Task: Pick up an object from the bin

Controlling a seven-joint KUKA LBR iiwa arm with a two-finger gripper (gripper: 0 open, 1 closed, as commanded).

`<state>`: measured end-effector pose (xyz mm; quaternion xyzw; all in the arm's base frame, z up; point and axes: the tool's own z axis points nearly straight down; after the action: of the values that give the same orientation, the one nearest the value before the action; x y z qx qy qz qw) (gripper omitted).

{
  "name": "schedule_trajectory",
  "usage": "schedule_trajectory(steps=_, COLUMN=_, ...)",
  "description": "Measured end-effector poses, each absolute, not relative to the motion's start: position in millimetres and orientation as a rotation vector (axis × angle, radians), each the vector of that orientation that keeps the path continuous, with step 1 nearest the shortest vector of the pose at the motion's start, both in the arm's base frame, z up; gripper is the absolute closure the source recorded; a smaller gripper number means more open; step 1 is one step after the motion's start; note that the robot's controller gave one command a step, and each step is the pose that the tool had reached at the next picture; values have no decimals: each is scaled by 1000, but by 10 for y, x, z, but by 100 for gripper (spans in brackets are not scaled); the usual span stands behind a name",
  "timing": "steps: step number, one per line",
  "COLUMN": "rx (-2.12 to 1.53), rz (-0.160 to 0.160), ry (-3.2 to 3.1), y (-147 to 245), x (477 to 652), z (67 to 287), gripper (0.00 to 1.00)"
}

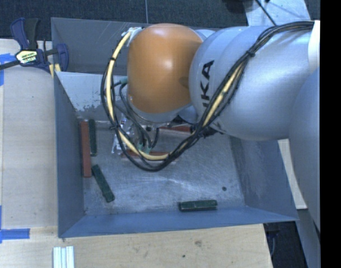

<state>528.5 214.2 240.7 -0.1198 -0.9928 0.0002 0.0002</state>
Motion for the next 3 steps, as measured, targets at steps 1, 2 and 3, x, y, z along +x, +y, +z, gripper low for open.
schedule_trajectory(steps=1, rx=-461, rz=-11, ry=-3121, y=2128, x=5312, z=2535, gripper=100)
schedule_trajectory(steps=2, rx=-172, rz=1, ry=-3136, y=1647, x=5652, z=1984, gripper=0)
schedule_trajectory(steps=3, rx=-171, rz=-1, ry=-3138, y=1666, x=5648, z=1999, gripper=0)
